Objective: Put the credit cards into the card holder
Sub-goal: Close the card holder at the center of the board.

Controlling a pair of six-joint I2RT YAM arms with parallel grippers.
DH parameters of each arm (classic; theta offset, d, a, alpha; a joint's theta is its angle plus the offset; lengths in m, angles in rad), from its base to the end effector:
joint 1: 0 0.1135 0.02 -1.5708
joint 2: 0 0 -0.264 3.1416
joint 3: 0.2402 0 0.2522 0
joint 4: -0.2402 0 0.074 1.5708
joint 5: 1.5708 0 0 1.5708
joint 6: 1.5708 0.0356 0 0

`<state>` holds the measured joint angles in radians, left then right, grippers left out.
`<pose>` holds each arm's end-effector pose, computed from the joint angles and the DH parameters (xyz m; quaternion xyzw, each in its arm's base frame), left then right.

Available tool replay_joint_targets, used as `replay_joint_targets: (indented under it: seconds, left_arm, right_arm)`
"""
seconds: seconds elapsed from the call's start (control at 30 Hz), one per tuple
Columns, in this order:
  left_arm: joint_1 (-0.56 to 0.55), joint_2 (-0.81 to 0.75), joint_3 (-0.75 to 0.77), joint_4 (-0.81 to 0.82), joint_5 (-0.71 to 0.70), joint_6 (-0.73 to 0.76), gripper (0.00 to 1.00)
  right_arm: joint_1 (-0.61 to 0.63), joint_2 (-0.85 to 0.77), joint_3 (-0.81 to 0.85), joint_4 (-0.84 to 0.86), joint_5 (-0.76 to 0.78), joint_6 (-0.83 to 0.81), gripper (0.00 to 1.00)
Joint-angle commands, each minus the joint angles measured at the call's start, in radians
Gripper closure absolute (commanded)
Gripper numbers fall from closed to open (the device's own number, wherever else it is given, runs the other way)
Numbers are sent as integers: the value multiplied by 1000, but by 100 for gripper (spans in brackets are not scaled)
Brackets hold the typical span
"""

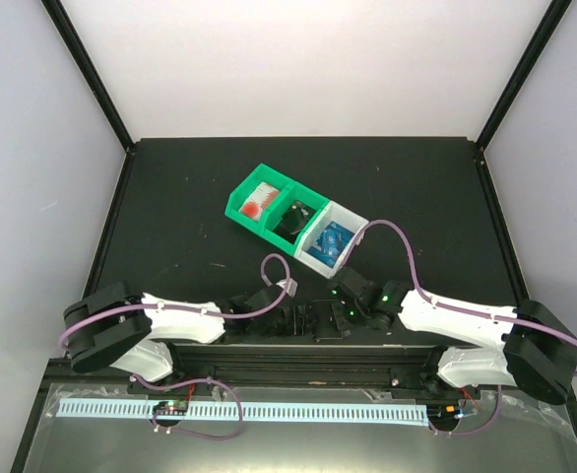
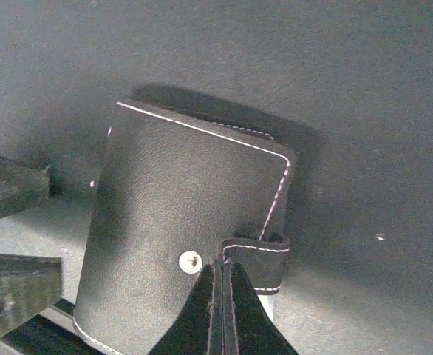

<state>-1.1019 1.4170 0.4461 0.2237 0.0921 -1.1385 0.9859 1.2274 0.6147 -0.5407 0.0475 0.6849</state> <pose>0.1090 -0.2224 0.1317 0.0017 0.9156 -0.3783 0.1362 0.1176 0.1745 0.1701 -0.1418 0.9677 0.1380 0.1562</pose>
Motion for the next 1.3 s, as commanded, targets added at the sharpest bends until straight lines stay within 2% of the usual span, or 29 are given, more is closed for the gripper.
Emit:
replay_joint_targets:
  seconds: [0.0,0.17,0.2,0.43,0.83,1.27]
  left_arm:
    - [-39,38,35,-41,-125,-40,34]
    - [-63,76,48,-34,-136,-52,43]
    - [-75,84,51,-38,-149,-61,48]
    - [-85,109,68,-57,-160,-70,58]
    - [-90,112,55,-28,-160,-79,62]
    - [-90,122,51,-11,-150,-83,67]
  right_arm:
    - [-6,-16,-13,63,-90,-43,99]
    - [-6,-1,-1,44,-96,-53,99]
    - [-6,16,15,23,-94,-61,99]
    - [-3,63,34,6,-111,-75,99]
    - [21,122,57,2,-118,-69,99]
    - [23,90,57,38,-158,-34,99]
